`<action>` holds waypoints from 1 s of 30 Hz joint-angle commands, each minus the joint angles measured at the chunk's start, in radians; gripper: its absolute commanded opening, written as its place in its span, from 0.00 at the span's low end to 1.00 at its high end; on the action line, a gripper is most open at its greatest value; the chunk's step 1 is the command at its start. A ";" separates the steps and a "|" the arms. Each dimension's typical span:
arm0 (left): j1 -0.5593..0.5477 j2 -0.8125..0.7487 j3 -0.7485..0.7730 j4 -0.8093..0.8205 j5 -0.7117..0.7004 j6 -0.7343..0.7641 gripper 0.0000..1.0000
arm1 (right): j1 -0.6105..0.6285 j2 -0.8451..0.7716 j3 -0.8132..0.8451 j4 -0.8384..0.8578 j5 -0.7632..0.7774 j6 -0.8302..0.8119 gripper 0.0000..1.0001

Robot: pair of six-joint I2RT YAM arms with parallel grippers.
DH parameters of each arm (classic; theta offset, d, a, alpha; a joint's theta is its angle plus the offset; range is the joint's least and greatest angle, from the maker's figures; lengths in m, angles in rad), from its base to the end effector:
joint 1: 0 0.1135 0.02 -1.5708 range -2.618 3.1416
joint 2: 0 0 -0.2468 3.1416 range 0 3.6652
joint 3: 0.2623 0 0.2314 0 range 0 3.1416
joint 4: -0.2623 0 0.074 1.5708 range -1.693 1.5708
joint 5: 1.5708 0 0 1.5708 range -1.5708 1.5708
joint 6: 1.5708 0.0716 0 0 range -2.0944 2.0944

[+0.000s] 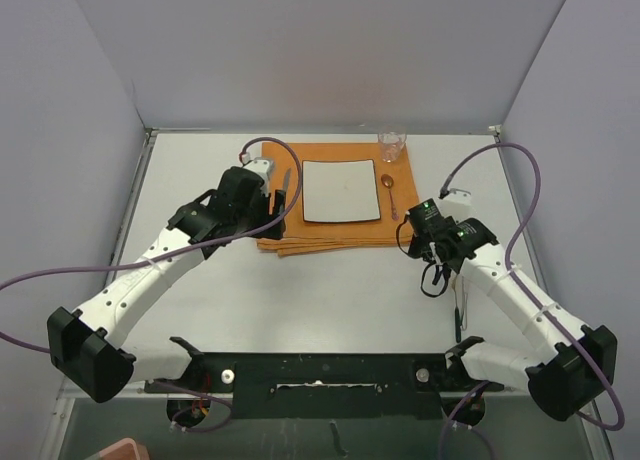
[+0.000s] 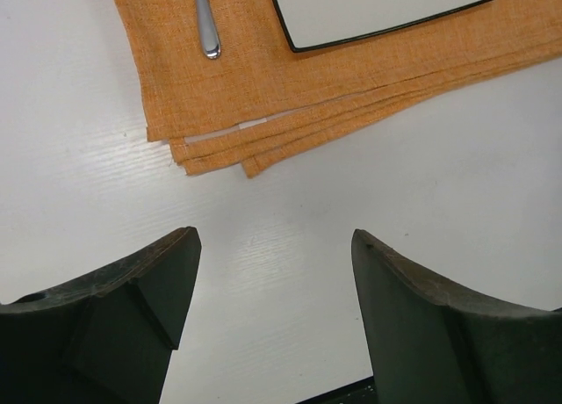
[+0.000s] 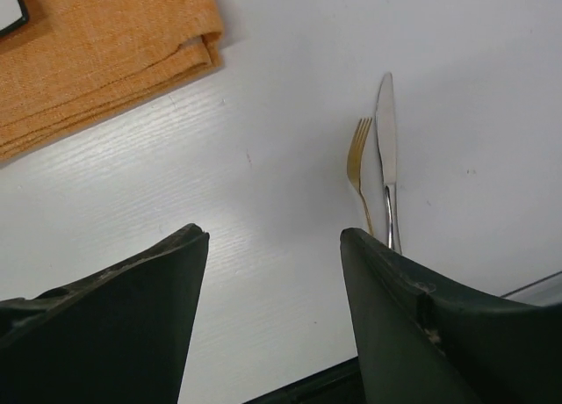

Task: Set the dinner table for one person
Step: Pick up the fork at the center of the board.

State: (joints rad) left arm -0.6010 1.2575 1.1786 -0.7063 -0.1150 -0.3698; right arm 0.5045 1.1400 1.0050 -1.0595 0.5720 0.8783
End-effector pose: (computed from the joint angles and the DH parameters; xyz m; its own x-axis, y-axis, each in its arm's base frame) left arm 0.2307 -0.1482 0.2879 -0.7225 0.0600 -0.6888 0.2506 0.9512 -0.1800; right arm 0.1901 0.0607 0.2423 -0.6986 0.3535 -0.6221 0.4783 0.8773 -0.0386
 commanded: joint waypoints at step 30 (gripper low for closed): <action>0.044 -0.054 -0.018 0.045 0.024 0.066 0.71 | -0.044 -0.042 -0.020 -0.128 -0.031 0.008 0.62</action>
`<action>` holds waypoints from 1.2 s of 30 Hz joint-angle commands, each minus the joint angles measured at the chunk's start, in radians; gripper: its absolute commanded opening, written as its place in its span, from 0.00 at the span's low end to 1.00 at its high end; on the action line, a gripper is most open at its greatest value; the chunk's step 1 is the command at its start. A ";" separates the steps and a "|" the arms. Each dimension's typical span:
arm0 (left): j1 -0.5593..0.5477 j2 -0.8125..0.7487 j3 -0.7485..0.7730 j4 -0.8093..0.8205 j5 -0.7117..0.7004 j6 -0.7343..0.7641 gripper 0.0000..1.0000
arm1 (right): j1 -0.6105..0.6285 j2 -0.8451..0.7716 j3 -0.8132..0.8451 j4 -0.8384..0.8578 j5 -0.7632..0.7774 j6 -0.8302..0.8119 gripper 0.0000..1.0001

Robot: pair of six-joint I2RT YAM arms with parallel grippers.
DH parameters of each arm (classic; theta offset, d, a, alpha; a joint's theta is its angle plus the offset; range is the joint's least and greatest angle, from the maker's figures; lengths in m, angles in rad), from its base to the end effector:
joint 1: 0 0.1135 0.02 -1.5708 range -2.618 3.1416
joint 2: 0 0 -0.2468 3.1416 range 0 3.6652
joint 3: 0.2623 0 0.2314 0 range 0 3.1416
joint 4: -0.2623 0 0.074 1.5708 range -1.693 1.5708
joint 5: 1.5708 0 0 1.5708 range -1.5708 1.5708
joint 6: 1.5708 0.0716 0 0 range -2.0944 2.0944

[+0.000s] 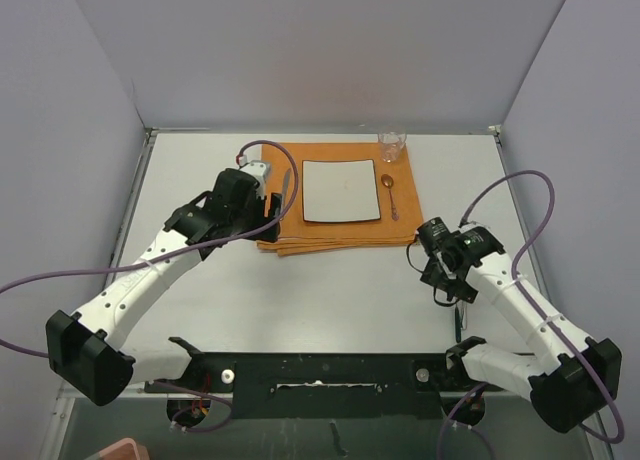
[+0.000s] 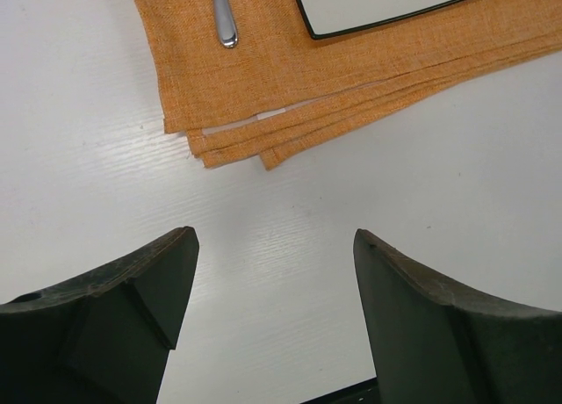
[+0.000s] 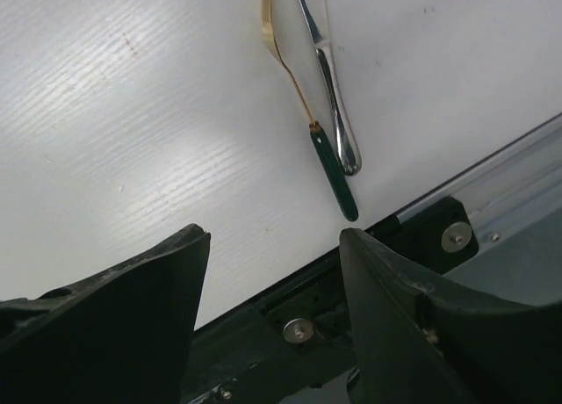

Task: Set the dinner table for one person
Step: Pick up the fork at the center of the board.

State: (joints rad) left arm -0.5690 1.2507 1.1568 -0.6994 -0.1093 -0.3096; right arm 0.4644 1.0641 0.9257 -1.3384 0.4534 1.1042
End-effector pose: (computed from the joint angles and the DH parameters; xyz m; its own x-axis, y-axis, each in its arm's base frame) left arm 0.2336 -0.1401 0.2831 -0.7154 0.0980 -0.6918 0.2658 0.9539 -0.1397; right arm 0.1418 0.0359 0.2201 -0.7272 0.5337 -0.4317 0.6304 0.7681 -0.1123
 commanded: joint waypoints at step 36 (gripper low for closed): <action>-0.425 0.492 0.156 0.504 0.338 -0.273 0.71 | -0.106 -0.022 0.478 0.090 -0.164 -0.797 0.70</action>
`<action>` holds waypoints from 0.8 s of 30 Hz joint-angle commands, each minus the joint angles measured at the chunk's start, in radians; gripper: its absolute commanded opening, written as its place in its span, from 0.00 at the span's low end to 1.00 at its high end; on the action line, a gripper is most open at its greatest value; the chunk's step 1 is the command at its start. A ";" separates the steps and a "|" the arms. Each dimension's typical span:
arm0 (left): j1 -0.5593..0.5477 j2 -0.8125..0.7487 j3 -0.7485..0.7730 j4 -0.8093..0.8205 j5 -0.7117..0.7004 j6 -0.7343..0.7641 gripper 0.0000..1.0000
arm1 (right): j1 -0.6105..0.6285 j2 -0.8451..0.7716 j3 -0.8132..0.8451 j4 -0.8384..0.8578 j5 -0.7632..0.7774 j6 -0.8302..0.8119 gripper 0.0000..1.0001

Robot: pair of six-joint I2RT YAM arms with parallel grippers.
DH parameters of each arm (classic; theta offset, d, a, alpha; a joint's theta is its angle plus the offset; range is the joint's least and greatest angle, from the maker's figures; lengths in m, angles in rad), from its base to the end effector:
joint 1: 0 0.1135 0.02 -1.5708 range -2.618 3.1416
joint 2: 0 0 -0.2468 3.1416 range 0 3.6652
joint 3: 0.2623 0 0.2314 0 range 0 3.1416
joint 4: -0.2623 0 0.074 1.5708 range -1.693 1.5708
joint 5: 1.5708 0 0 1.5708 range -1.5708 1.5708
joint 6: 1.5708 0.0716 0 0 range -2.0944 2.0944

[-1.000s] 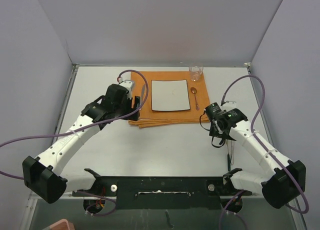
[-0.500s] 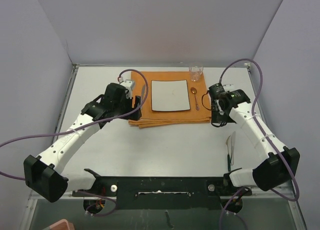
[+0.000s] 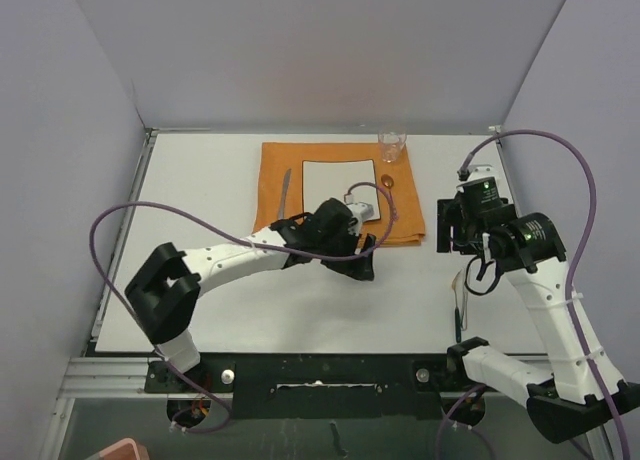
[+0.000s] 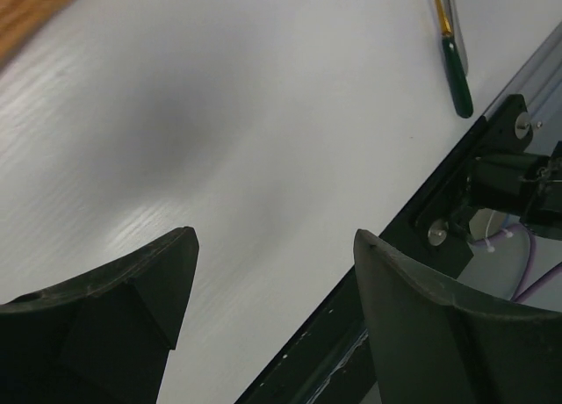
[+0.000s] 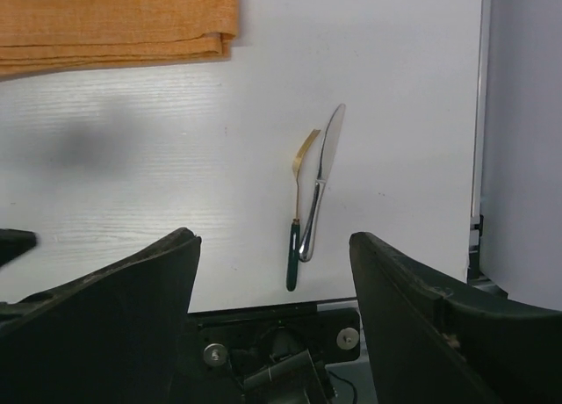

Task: Set the dinner table for one person
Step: Pick up the fork at the center of the board.

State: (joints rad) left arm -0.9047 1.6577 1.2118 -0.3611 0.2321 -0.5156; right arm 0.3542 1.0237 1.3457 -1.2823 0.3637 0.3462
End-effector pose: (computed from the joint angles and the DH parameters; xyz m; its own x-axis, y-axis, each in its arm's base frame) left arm 0.2146 -0.2998 0.2134 -0.8140 0.2592 -0.5198 0.5312 0.6943 -0.4856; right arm 0.1640 0.0335 0.3365 -0.7680 0.0541 -0.6382 0.1358 0.9875 -0.0797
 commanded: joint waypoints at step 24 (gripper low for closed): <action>-0.274 0.661 0.495 0.544 0.037 -0.449 0.73 | 0.009 0.021 0.314 0.080 -0.425 -0.109 0.72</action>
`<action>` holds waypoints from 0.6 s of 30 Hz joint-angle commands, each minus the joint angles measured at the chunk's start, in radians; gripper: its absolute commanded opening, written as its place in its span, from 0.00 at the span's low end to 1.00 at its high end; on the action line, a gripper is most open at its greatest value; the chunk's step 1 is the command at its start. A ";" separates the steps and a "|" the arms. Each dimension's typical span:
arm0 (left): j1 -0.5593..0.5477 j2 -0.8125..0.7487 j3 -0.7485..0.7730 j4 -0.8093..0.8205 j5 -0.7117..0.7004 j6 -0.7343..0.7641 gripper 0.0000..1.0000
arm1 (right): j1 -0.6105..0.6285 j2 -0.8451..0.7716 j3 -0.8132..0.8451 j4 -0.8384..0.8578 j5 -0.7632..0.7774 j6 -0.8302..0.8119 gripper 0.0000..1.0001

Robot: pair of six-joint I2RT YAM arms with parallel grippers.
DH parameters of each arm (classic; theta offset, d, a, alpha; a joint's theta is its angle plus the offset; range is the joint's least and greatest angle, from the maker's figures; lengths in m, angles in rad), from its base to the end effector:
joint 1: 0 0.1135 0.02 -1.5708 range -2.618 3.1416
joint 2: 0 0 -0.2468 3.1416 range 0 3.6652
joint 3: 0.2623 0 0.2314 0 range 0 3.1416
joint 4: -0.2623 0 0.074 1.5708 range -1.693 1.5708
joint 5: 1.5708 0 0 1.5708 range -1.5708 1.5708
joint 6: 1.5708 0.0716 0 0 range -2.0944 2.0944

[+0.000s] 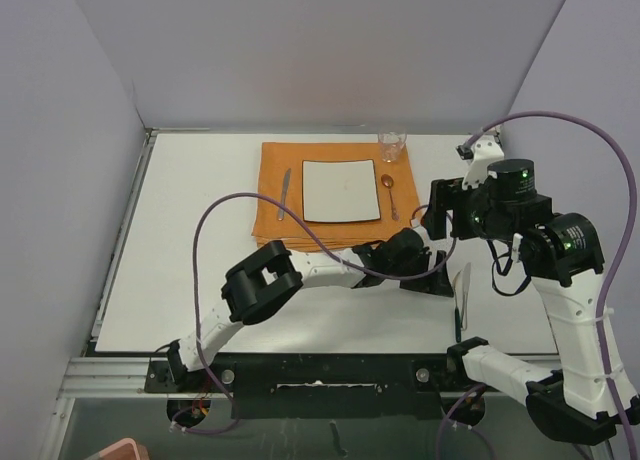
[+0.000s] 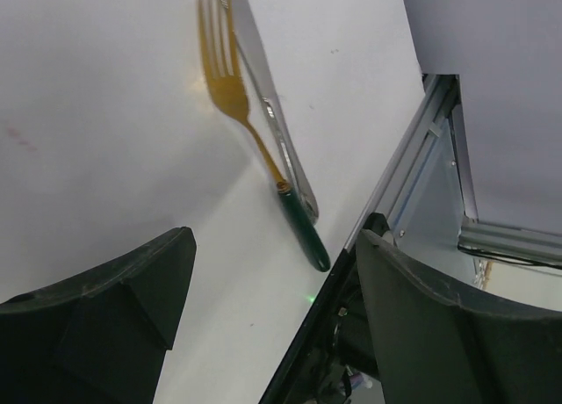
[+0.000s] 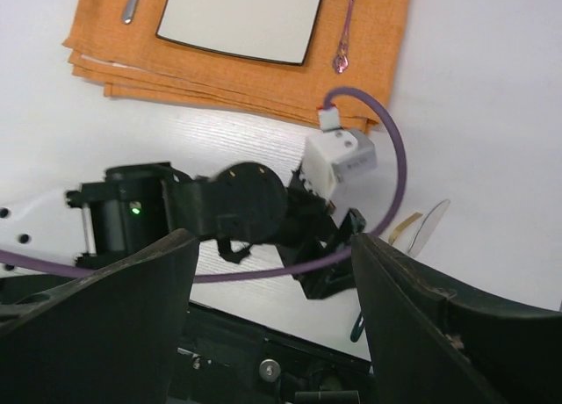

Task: Set the dinner table for one person
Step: Pick up the fork at the center of the board.

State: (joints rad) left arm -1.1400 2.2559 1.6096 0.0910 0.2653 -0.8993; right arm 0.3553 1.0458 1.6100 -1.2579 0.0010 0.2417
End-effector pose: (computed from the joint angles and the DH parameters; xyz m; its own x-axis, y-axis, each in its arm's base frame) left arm 0.1969 -0.4733 0.1425 -0.8963 0.1410 -0.4205 0.4311 0.4998 -0.7513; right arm 0.1547 0.0573 0.4042 -0.6651 0.0085 -0.7467 -0.1936 0.9638 0.1834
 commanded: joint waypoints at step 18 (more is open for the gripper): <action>-0.108 0.212 0.358 -0.274 -0.252 0.003 0.71 | 0.008 -0.025 0.094 0.041 -0.193 0.047 0.71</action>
State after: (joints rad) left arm -1.2358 2.4065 1.8782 -0.0891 0.1059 -0.9276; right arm 0.3557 1.0431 1.6520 -1.2434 -0.1452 0.2737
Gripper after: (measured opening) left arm 0.712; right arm 0.715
